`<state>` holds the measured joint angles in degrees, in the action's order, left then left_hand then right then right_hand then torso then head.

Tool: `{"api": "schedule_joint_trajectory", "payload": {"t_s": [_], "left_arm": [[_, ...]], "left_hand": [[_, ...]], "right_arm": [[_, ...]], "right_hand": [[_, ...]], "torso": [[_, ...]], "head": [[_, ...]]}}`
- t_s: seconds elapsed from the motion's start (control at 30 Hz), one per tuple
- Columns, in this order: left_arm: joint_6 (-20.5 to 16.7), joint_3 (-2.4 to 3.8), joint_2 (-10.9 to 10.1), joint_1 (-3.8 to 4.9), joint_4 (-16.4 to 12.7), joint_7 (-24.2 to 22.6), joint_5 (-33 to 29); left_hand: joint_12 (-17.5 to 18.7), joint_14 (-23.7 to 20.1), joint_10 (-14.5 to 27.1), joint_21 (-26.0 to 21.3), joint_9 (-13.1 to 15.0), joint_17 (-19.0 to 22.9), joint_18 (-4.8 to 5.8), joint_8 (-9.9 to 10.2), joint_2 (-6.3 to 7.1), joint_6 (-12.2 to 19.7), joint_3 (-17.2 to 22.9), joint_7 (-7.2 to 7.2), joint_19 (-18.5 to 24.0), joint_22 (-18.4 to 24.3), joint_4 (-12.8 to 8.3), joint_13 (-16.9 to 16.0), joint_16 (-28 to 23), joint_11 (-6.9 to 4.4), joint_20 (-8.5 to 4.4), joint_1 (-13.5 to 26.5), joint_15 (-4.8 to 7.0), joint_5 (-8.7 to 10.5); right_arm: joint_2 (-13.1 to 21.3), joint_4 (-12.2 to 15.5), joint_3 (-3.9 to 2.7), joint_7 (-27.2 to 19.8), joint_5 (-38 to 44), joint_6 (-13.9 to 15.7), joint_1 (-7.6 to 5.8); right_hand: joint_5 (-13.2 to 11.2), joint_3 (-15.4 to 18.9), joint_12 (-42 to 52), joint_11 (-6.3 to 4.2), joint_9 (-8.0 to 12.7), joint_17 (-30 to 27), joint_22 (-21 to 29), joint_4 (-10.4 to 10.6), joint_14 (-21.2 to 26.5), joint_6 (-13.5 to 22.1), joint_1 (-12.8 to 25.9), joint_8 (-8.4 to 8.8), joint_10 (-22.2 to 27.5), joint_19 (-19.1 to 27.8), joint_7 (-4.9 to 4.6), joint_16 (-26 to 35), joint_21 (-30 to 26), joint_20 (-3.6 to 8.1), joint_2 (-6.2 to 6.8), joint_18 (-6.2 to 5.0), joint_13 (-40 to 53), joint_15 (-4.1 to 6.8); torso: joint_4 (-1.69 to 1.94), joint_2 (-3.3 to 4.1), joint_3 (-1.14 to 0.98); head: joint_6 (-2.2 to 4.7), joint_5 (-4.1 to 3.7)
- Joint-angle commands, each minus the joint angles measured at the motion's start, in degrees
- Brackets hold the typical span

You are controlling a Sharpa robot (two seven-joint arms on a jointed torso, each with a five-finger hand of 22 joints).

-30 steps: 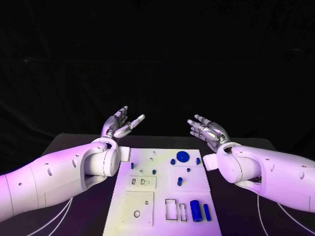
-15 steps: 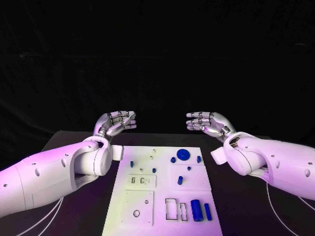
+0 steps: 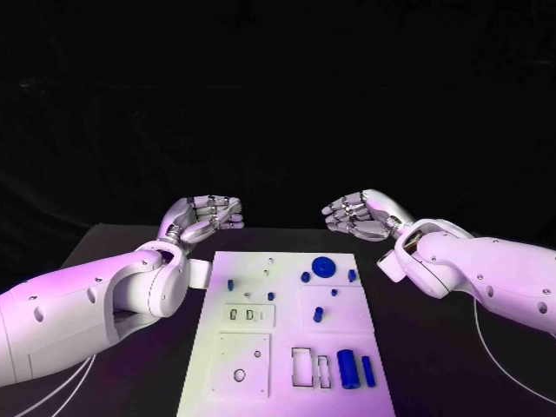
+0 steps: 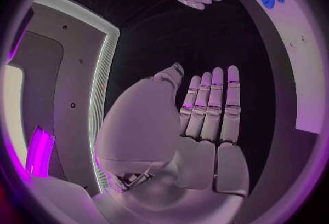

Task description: Assemble the parts on the task board

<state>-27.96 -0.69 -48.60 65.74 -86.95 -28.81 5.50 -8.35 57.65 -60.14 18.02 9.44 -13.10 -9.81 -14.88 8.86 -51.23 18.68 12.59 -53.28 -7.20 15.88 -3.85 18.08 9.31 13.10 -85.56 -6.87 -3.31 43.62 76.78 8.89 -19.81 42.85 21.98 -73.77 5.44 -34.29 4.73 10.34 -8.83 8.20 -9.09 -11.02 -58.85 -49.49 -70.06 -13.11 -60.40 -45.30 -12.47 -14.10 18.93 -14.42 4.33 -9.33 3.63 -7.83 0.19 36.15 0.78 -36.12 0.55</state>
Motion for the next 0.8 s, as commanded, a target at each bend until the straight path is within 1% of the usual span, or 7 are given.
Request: {"api": "schedule_joint_trajectory", "payload": {"t_s": [0.03, 0.2, 0.4, 0.47, 0.5, 0.6, 0.8], "left_arm": [[3.6, 0.10, -0.8, 0.24, -2.1, 0.5, 3.2], [4.0, 0.24, -2.3, 0.48, -4.8, 1.0, 3.8], [4.0, 0.55, -3.8, 0.74, -7.8, 1.4, 4.1], [4.0, 0.67, -4.2, 0.84, -8.6, 1.5, 4.1], [4.0, 0.73, -4.4, 0.89, -8.9, 1.5, 4.1], [4.0, 0.81, -4.6, 1.04, -9.4, 1.6, 4.1], [4.3, 0.90, -4.7, 1.37, -10.0, 1.9, 4.1]], "left_hand": [[0.3, 0.4, -0.5, 0.2, 0.0, -0.2, -0.78, 0.0, 0.65, -0.4, 0.1, 0.10, -0.5, 0.0, 0.3, 0.0, 0.3, 0.13, 0.08, 0.1, 0.01, 0.31], [0.7, 0.5, -0.4, 0.2, 0.0, -0.4, -0.74, 0.2, 1.00, -0.3, -0.2, 0.17, -0.6, 0.1, 0.4, 0.0, 0.3, 0.22, 0.02, 0.5, 0.00, 0.31], [0.9, 0.5, -0.2, 0.2, -0.1, -0.6, -0.72, 0.3, 1.07, -0.2, -0.3, 0.21, -0.7, 0.1, 0.4, 0.0, 0.2, 0.27, 0.01, 0.6, -0.03, 0.30], [1.0, 0.5, -0.2, 0.2, -0.1, -0.6, -0.72, 0.3, 1.09, -0.2, -0.3, 0.22, -0.7, 0.2, 0.4, 0.1, 0.2, 0.29, 0.01, 0.7, -0.05, 0.30], [1.0, 0.5, -0.2, 0.2, -0.1, -0.6, -0.72, 0.3, 1.09, -0.2, -0.3, 0.22, -0.7, 0.2, 0.4, 0.1, 0.2, 0.29, 0.01, 0.7, -0.05, 0.30], [1.2, 0.5, -0.1, 0.2, -0.1, -0.7, -0.71, 0.4, 1.13, -0.1, -0.4, 0.26, -0.7, 0.2, 0.4, 0.1, 0.2, 0.33, 0.01, 0.9, -0.07, 0.31], [1.5, 0.4, 0.1, 0.2, -0.1, -0.8, -0.70, 0.5, 1.19, 0.0, -0.6, 0.33, -0.7, 0.2, 0.5, 0.1, 0.1, 0.41, 0.02, 1.1, -0.12, 0.30]], "right_arm": [[0.2, 0.7, -0.03, 6.2, 16.2, -4.1, -0.47], [0.4, 2.4, -0.10, 11.5, 27.7, -6.2, -0.99], [-0.1, 3.8, -0.12, 15.9, 37.1, -7.3, -1.16], [-0.4, 3.9, -0.12, 16.9, 39.4, -7.4, -1.13], [-0.5, 4.0, -0.12, 17.4, 40.4, -7.5, -1.10], [-0.8, 3.9, -0.12, 18.1, 41.9, -7.6, -1.02], [-1.7, 3.5, -0.11, 19.4, 44.4, -8.3, -0.67]], "right_hand": [[0.7, 2.3, -0.9, -2.02, -0.5, 2.5, -2.9, -0.2, -7.9, -3.8, 0.8, -1.15, -6.0, -6.7, 0.26, -2.9, 6.2, 2.76, 2.79, -1.18, 0.3, 2.73], [3.0, 4.7, -1.0, -3.57, -1.3, 7.6, -6.6, 0.2, -17.1, -5.6, 1.0, -1.62, -8.2, -12.5, 1.64, -9.1, 12.9, 5.60, 4.09, -1.19, 0.5, 5.50], [3.5, 5.6, -1.1, -4.85, -2.0, 16.3, -11.7, 1.1, -24.2, -6.4, 1.6, -1.18, -9.3, -17.5, 2.60, -20.6, 21.1, 7.90, 4.92, -1.04, 1.1, 7.37], [3.6, 5.5, -1.1, -4.80, -2.3, 19.6, -13.5, 1.4, -25.5, -6.2, 1.9, -0.92, -8.7, -18.3, 2.68, -25.6, 23.7, 8.15, 5.21, -0.99, 1.4, 7.46], [3.6, 5.2, -0.8, -4.56, -2.7, 29.5, -16.8, 1.8, -25.9, -6.2, 2.0, -0.74, -7.8, -19.0, 2.72, -36.5, 27.6, 8.31, 5.56, -0.90, 1.7, 7.09], [3.7, 4.9, -0.9, -4.39, -3.2, 39.8, -26.8, 2.2, -26.1, -6.1, 2.0, -0.58, -6.6, -21.6, 2.41, -47.0, 35.7, 7.95, 5.80, 0.38, 2.2, 6.95], [3.7, 5.1, -0.8, -3.90, -3.9, 50.4, -39.7, 2.6, -26.5, -5.5, 1.6, -0.34, -4.4, -25.3, 2.00, -57.5, 45.5, 7.33, 5.99, 1.98, 2.3, 6.46]], "torso": [[0.39, 1.53, 0.30], [0.74, 2.71, 0.55], [1.15, 4.17, 0.79], [1.29, 4.62, 0.83], [1.32, 4.73, 0.84], [1.47, 5.09, 0.89], [1.81, 5.84, 0.96]], "head": [[-0.09, -0.22], [-0.30, -0.52], [-0.28, -0.93], [-0.25, -0.94], [-0.29, -0.94], [-0.27, -1.02], [-0.15, -1.25]]}}
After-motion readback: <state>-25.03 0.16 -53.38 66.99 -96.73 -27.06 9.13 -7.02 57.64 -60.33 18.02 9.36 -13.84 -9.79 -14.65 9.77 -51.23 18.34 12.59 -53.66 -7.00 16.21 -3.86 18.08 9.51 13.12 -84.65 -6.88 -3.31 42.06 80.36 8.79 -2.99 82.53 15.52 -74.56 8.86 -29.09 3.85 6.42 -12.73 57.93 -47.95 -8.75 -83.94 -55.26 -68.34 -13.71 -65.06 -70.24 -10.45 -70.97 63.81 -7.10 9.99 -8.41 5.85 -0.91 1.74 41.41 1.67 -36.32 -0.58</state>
